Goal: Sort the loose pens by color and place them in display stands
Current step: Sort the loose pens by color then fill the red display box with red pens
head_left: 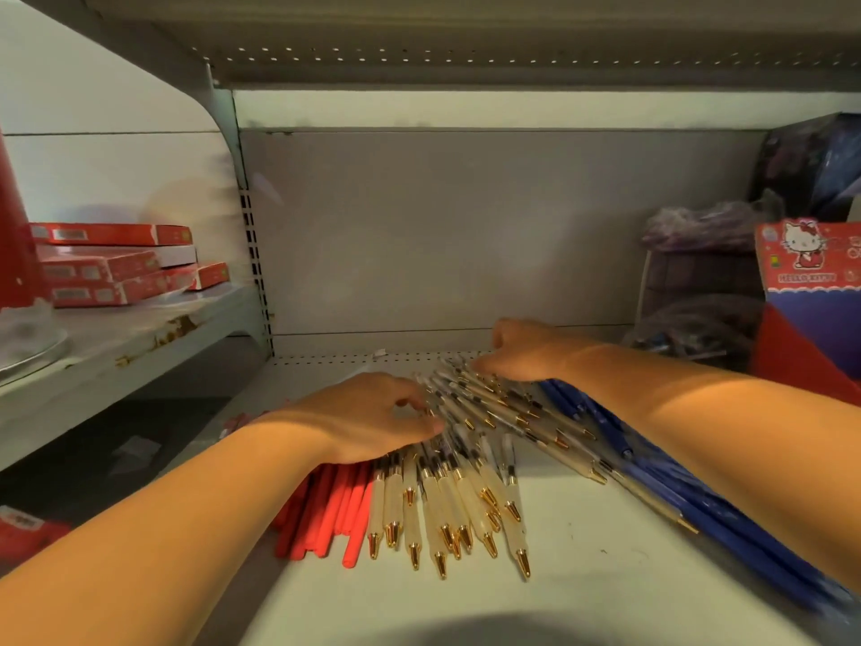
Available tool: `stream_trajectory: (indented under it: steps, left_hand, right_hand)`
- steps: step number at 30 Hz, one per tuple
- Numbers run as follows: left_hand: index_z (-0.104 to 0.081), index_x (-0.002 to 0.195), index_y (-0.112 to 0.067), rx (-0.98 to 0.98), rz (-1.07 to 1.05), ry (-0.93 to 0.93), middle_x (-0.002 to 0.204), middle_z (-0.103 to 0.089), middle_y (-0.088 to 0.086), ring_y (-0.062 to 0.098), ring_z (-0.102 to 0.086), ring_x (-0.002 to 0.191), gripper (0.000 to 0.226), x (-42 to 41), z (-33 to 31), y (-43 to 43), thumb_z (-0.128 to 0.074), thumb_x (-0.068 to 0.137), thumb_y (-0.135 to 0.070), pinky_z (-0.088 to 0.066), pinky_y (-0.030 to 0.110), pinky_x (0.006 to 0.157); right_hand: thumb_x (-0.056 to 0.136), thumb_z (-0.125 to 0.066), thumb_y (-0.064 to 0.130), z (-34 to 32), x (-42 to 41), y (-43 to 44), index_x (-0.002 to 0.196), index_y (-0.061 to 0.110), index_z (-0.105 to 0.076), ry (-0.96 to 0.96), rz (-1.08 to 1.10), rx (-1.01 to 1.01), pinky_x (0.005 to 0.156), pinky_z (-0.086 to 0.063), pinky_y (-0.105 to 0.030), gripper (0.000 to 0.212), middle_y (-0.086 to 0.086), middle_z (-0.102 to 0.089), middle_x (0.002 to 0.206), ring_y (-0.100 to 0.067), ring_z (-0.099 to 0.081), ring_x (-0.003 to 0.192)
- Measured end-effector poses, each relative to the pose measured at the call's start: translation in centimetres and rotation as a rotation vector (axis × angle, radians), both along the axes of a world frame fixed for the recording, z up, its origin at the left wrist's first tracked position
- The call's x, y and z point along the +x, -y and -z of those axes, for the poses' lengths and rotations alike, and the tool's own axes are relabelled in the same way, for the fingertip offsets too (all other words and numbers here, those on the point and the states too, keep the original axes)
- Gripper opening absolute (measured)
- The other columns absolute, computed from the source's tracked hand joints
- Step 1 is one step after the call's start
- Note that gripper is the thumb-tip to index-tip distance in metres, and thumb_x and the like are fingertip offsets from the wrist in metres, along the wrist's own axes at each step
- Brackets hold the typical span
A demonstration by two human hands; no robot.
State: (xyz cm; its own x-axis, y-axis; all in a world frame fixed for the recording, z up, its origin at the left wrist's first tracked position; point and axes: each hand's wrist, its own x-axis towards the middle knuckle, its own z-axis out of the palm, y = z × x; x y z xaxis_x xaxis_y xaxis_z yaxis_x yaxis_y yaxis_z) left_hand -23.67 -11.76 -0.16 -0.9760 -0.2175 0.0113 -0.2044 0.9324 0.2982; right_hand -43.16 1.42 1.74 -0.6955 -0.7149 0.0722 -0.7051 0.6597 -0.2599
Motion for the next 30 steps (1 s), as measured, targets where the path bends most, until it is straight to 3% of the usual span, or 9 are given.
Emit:
stream_trajectory:
  steps: [3,6,9,14,17,20,22,25,30]
  left_hand:
    - [-0.045,0.134,-0.046,-0.006,0.016,0.019,0.148,-0.042,-0.014,0.005,-0.039,0.12,0.069,0.0,-0.5,-0.6,-0.042,0.077,-0.085,-0.029,0.025,0.091]
    - [-0.042,0.136,-0.048,-0.006,0.038,0.039,0.147,-0.043,-0.016,0.001,-0.038,0.112,0.072,0.0,-1.0,-1.8,-0.046,0.074,-0.085,-0.027,0.017,0.078]
    - [-0.043,0.134,-0.05,-0.025,0.076,0.058,0.142,-0.049,-0.016,0.002,-0.044,0.107,0.063,0.0,-1.0,-2.6,-0.051,0.078,-0.079,-0.031,0.016,0.074]
    - [-0.047,0.133,-0.045,-0.014,0.07,0.077,0.137,-0.054,-0.013,0.011,-0.053,0.117,0.062,0.3,-1.0,-2.7,-0.056,0.08,-0.074,-0.043,0.028,0.093]
    - [-0.043,0.136,-0.047,-0.01,0.099,0.08,0.14,-0.05,-0.013,0.006,-0.048,0.114,0.059,0.2,-0.7,-2.9,-0.053,0.084,-0.072,-0.036,0.018,0.083]
    - [-0.04,0.138,-0.049,-0.002,0.118,0.096,0.143,-0.046,-0.014,0.002,-0.04,0.106,0.059,0.2,-0.7,-2.8,-0.052,0.085,-0.071,-0.027,0.01,0.072]
    - [-0.041,0.139,-0.046,0.005,0.103,0.107,0.146,-0.044,-0.012,0.007,-0.043,0.114,0.064,0.1,-0.7,-2.4,-0.052,0.083,-0.074,-0.031,0.016,0.082]
    - [-0.042,0.139,-0.044,0.003,0.089,0.117,0.149,-0.041,-0.01,0.015,-0.043,0.129,0.068,0.1,-0.6,-2.1,-0.052,0.08,-0.077,-0.032,0.025,0.093]
    - [-0.033,0.141,-0.046,0.016,0.059,0.125,0.149,-0.041,-0.013,0.013,-0.046,0.129,0.077,0.1,-0.6,-1.8,-0.053,0.076,-0.081,-0.033,0.022,0.088]
  right_hand:
    - [0.084,-0.059,0.065,1.2,-1.5,2.3,0.125,0.016,-0.055,0.083,0.054,0.077,0.091,-0.046,-0.04,0.064,-0.007,-0.061,0.122,-0.027,-0.057,0.108]
    - [0.078,-0.065,0.065,1.9,-2.3,3.9,0.09,0.025,-0.057,0.123,0.079,0.105,0.076,-0.048,-0.035,0.043,-0.001,-0.062,0.099,-0.02,-0.059,0.085]
    - [0.082,-0.068,0.048,1.8,-2.2,5.3,0.084,0.02,-0.065,0.173,0.056,0.105,0.068,-0.052,-0.032,0.029,-0.003,-0.067,0.089,-0.019,-0.065,0.08]
    - [0.083,-0.068,0.036,1.2,-1.1,6.6,0.082,0.018,-0.066,0.138,0.001,0.217,0.063,-0.049,-0.029,0.018,-0.004,-0.067,0.085,-0.018,-0.065,0.075]
    - [0.085,-0.066,0.028,1.3,-1.0,7.0,0.079,0.014,-0.06,0.057,-0.025,0.222,0.058,-0.043,-0.027,0.017,-0.005,-0.063,0.084,-0.018,-0.06,0.071]
    - [0.09,-0.059,0.02,1.2,-1.1,7.1,0.094,0.008,-0.058,0.029,-0.048,0.169,0.057,-0.04,-0.027,0.013,-0.007,-0.059,0.087,-0.02,-0.057,0.078]
    - [0.092,-0.057,0.018,0.5,-1.2,6.5,0.101,0.006,-0.054,0.04,-0.062,0.113,0.054,-0.038,-0.027,0.015,-0.003,-0.05,0.079,-0.017,-0.053,0.071]
    - [0.093,-0.058,0.02,-1.2,-1.0,5.2,0.089,0.006,-0.051,0.059,-0.056,-0.009,0.054,-0.041,-0.026,0.016,-0.002,-0.048,0.073,-0.014,-0.051,0.062]
    - [0.091,-0.059,0.015,-3.3,2.7,1.6,0.081,0.009,-0.058,0.305,0.006,-0.138,0.043,-0.047,-0.023,0.011,-0.001,-0.058,0.057,-0.013,-0.055,0.045]
